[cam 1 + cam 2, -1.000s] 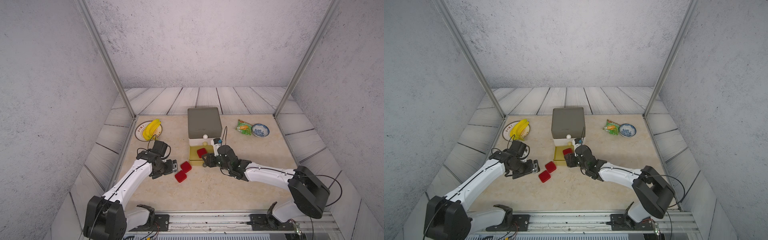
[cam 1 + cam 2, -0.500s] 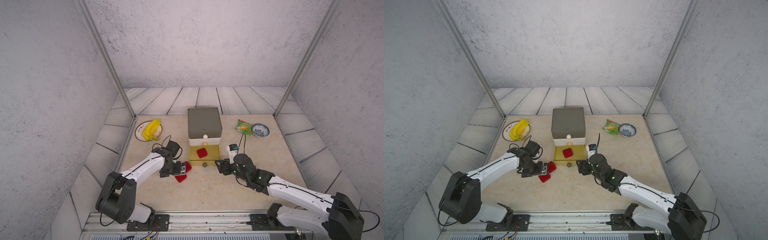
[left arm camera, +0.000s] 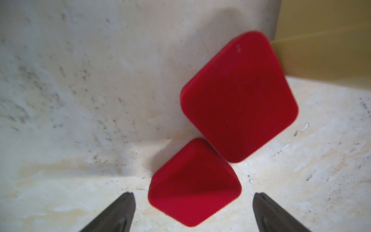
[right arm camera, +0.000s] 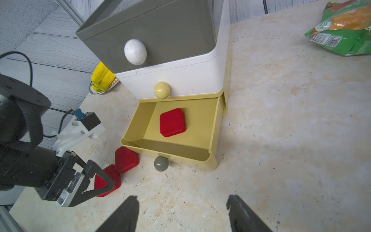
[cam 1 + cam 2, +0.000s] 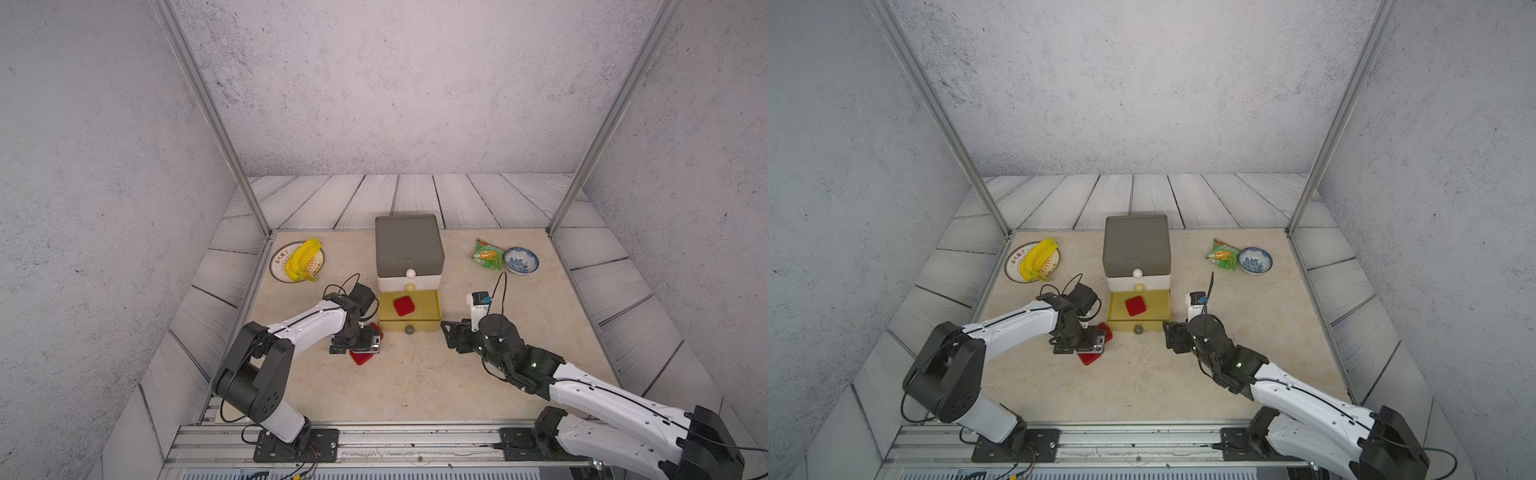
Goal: Place the brooch boxes into the drawer by color
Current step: Pick up the brooch box from the center of the board.
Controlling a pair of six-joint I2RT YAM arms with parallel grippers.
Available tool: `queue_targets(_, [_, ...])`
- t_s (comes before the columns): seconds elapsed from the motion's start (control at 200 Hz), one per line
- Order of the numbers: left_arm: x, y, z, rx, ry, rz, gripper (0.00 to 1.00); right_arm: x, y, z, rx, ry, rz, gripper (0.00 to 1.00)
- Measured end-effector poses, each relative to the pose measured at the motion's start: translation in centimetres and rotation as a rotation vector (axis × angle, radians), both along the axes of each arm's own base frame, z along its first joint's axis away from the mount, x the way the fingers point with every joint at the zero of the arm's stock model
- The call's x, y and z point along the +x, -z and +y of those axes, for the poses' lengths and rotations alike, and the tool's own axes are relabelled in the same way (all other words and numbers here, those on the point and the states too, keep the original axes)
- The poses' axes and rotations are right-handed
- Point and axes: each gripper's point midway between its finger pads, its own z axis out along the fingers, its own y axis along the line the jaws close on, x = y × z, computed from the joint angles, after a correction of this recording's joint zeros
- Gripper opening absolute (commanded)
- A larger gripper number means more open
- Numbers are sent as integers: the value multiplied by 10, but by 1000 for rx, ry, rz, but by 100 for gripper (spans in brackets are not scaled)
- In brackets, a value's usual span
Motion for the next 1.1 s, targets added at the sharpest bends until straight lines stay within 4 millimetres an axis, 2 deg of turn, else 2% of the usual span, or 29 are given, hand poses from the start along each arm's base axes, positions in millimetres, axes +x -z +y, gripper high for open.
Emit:
queue_targets(0.39, [5, 6, 0, 40, 8, 5, 85, -2, 9, -8, -23, 19, 12, 77])
queue_targets(0.791, [5, 6, 2, 55, 8, 2, 83, -2, 10, -8, -24, 21, 13, 78])
queue_targets(0.971, [5, 7, 6, 74, 7, 0, 90, -2, 10, -8, -22, 23, 15, 78])
queue_targets(1.101, [4, 8, 8, 84, 6, 0, 88, -2, 10, -8, -22, 23, 15, 78])
